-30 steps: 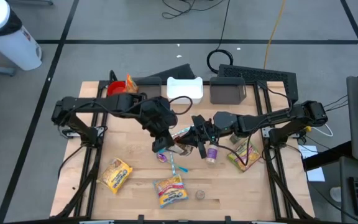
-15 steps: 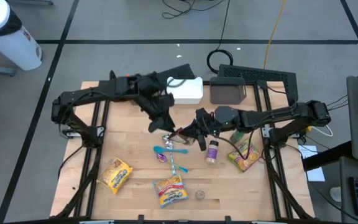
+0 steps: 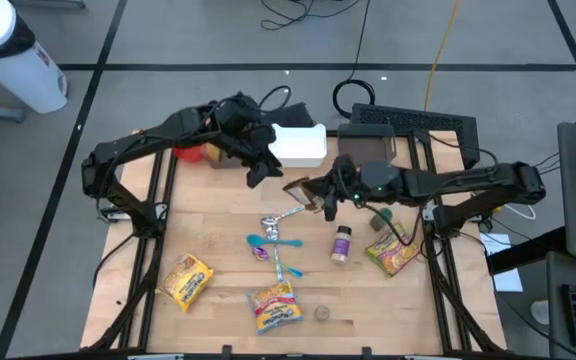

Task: Pick & Place Food Item
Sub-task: Put the orange seasoning pack into the white bin

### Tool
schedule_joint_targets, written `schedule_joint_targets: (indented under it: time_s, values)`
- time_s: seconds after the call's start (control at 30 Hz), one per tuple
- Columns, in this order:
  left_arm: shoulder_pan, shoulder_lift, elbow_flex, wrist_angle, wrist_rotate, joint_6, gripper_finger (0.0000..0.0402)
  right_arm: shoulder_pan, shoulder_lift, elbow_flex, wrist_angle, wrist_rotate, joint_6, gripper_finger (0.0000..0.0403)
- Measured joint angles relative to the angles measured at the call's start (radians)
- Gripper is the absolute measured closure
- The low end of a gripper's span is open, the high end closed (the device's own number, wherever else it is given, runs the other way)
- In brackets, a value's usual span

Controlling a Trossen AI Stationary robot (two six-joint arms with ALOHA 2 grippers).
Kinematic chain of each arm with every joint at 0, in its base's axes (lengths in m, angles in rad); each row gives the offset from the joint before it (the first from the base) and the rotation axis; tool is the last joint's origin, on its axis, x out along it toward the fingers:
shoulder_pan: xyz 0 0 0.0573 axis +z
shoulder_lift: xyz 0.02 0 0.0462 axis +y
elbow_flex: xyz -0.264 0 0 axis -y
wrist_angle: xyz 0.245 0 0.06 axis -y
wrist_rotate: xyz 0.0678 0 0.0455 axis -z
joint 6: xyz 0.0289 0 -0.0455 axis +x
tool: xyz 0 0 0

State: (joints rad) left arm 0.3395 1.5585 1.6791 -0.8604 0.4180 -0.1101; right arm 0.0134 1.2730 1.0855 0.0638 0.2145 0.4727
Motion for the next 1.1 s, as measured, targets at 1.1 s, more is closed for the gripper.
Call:
schedule_joint_targets:
  time_s: [1.1]
  values:
    - [-0.061, 0.001, 0.0, 0.541, -0.062, -0.016, 0.0233, -0.084, -0.281, -0.286, 0.544, 0.047, -0.056, 0.0403]
